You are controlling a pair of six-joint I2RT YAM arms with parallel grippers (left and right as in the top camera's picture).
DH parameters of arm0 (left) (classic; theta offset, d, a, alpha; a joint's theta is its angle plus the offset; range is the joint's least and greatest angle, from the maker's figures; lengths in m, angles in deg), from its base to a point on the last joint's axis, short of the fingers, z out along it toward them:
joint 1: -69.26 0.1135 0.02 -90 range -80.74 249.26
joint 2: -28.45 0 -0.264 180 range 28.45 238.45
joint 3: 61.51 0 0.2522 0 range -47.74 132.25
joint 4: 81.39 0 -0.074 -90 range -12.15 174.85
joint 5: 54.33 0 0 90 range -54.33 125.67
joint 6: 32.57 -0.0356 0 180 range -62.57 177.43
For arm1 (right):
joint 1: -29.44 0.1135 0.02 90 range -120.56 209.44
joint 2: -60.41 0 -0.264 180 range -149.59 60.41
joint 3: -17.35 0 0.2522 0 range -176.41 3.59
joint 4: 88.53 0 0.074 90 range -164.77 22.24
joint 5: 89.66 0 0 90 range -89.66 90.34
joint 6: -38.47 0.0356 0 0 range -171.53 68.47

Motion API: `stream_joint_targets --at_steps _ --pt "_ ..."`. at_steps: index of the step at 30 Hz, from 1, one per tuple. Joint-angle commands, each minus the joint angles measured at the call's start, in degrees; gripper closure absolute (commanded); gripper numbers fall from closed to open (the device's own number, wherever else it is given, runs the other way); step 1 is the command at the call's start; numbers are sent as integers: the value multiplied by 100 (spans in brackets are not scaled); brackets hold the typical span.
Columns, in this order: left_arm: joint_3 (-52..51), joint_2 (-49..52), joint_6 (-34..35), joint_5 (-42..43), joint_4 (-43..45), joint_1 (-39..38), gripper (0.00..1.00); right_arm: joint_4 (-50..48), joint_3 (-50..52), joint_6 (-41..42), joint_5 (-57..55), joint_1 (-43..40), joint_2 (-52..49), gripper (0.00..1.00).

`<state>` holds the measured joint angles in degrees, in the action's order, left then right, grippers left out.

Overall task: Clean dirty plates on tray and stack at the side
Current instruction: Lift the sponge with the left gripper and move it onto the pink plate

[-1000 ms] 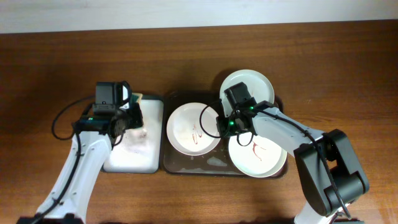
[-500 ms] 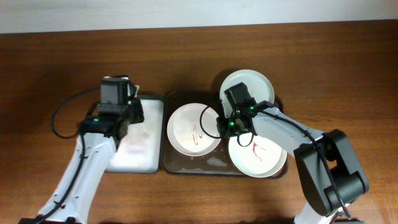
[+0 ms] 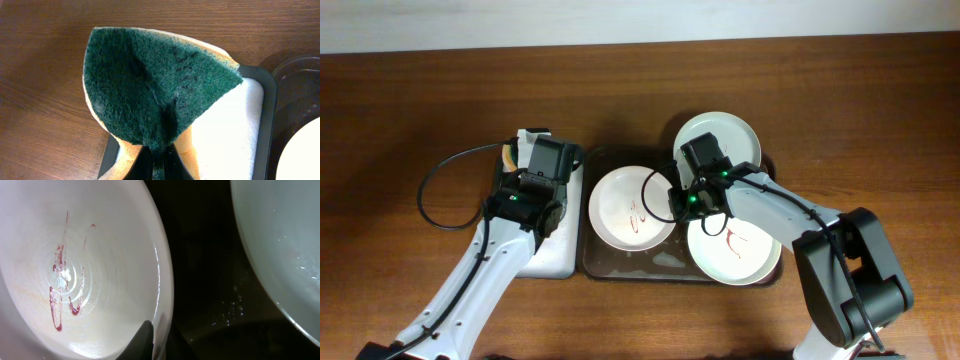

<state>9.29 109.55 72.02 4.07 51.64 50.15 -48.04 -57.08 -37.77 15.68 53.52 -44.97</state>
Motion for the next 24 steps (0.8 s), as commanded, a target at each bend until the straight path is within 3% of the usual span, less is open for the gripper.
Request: stream_joint_targets --at_steps 1,11,17,21,24 --pt "76 -46 85 -166 -4 -2 100 7 -63 28 50 33 -74 89" --pt "76 -46 87 -153 -7 0 100 4 -63 28 50 33 -74 89" --pt "63 199 83 1207 -92 7 100 7 -63 28 50 33 -74 89" --pt "63 935 76 2365 -341 367 100 31 -63 26 50 33 -74 89" --pt "63 1176 -424 3412 -374 721 100 31 -63 26 50 33 -74 89"
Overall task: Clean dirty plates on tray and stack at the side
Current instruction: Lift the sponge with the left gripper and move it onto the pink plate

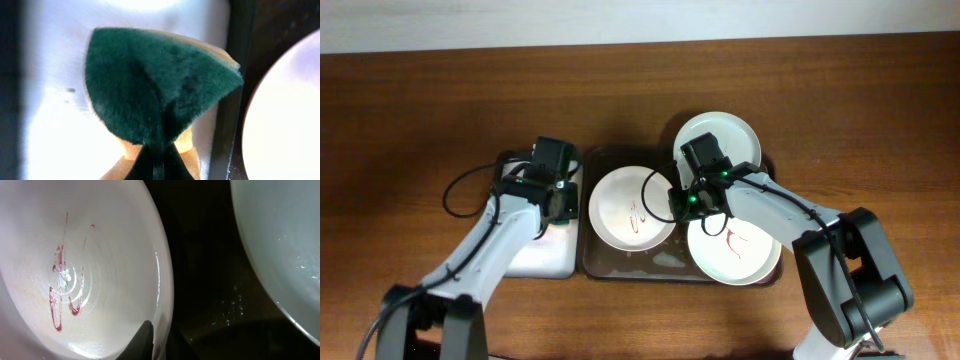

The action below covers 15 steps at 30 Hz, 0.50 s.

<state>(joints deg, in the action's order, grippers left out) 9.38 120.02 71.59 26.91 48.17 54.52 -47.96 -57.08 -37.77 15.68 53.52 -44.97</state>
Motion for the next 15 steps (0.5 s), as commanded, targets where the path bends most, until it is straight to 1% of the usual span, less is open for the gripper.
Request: stream_joint_targets --at_steps 1,4,8,10,12,14,15 --pt "59 125 -481 1305 -48 404 100 22 -63 26 50 33 -74 89" --pt "184 105 -874 1998 -243 713 100 20 -63 26 50 33 -74 89" --pt "905 98 -1141 2409 -866 787 100 20 -63 26 50 33 -74 89" --pt "1217 98 -1147 2544 -925 678 100 20 -63 26 50 33 -74 89" --pt "1300 98 -1093 2594 -811 450 100 20 -63 26 50 33 -74 89" --pt "1300 190 -894 2590 -636 107 100 17 -63 26 50 33 -74 89" --pt "1300 278 -686 2592 -546 -50 100 17 -63 26 50 33 -74 89"
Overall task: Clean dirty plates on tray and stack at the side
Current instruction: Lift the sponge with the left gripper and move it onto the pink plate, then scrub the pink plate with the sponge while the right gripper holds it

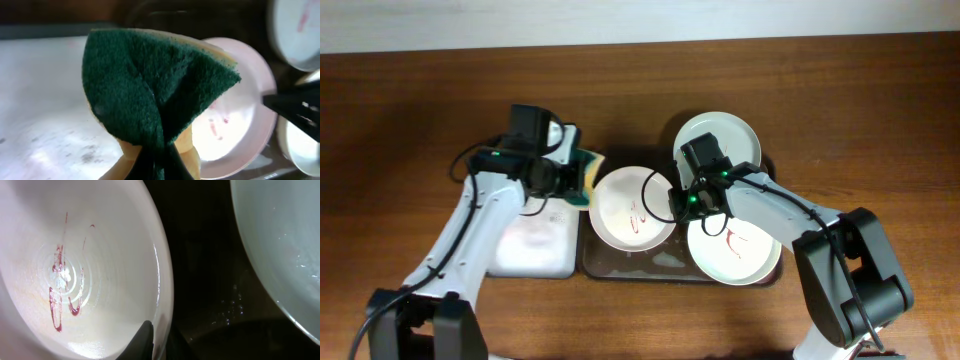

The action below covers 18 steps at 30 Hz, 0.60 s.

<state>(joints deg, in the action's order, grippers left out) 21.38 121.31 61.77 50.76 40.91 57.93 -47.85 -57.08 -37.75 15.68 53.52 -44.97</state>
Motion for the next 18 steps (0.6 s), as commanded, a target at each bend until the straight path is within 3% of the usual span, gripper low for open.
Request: stream_joint_targets --at_steps 1,4,8,10,18 --pt "101 284 682 205 264 -544 100 9 -63 24 50 33 -74 89" --pt "98 778 2004 208 516 -1005 100 11 -63 24 50 33 -74 88" --pt "101 1331 3010 166 977 -1517 100 31 -63 24 50 33 -74 89" --pt "98 1443 3198 114 1110 -1635 100 31 -63 24 50 33 -74 89" --pt "98 1821 3727 -1475 1075 -2131 100 31 -63 24 50 28 -74 89"
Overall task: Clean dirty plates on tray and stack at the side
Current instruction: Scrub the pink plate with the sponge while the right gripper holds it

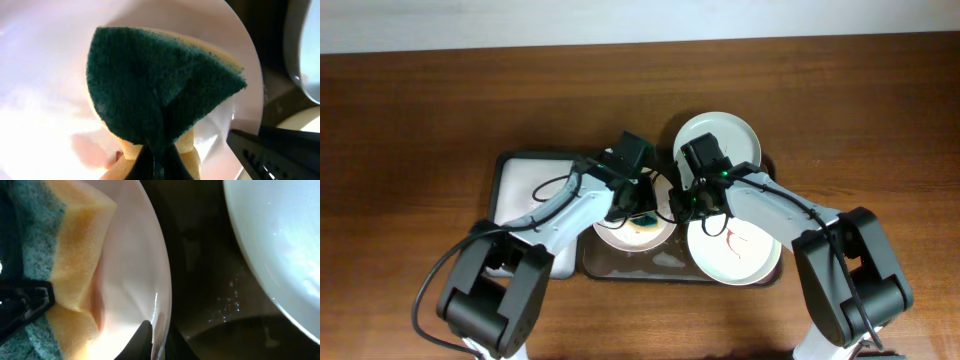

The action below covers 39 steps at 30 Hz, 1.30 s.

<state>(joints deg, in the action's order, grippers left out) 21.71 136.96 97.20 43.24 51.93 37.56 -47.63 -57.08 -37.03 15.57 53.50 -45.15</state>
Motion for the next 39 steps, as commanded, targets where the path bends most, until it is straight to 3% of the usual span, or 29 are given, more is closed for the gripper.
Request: stream_joint_targets --at_steps 1,7,10,12,18,21,25,31,35,38,39 --pt "66 278 184 -894 -98 -94 100 11 -63 -48 61 31 -57 89" --pt "216 173 136 -1799 -643 -76 100 9 -63 -48 61 31 -57 88" --pt "509 -195 -435 -1335 -951 -79 100 28 -63 -48 61 31 -57 88" --pt "540 -498 -444 -1067 -1180 -87 100 48 -63 -48 61 31 -57 88" --pt "334 -391 332 -494 -1086 -94 100 55 -63 -48 61 31 -57 88" --pt "-192 -328 437 -546 -483 -157 100 59 -63 -48 61 31 -57 88" --pt "-918 -328 437 -1217 380 -293 100 76 -63 -48 61 31 -57 88" --pt "-933 -470 420 -2739 356 -275 100 116 -63 -48 61 31 -57 88" --pt "-719 -1091 26 -2761 310 -275 100 116 -63 -48 59 31 -57 88" --pt "-719 -1788 -7 -2483 -192 -275 100 116 -63 -48 59 31 -57 87" --pt "-719 -1976 -201 -2479 -365 -275 100 114 -63 -48 61 31 -57 82"
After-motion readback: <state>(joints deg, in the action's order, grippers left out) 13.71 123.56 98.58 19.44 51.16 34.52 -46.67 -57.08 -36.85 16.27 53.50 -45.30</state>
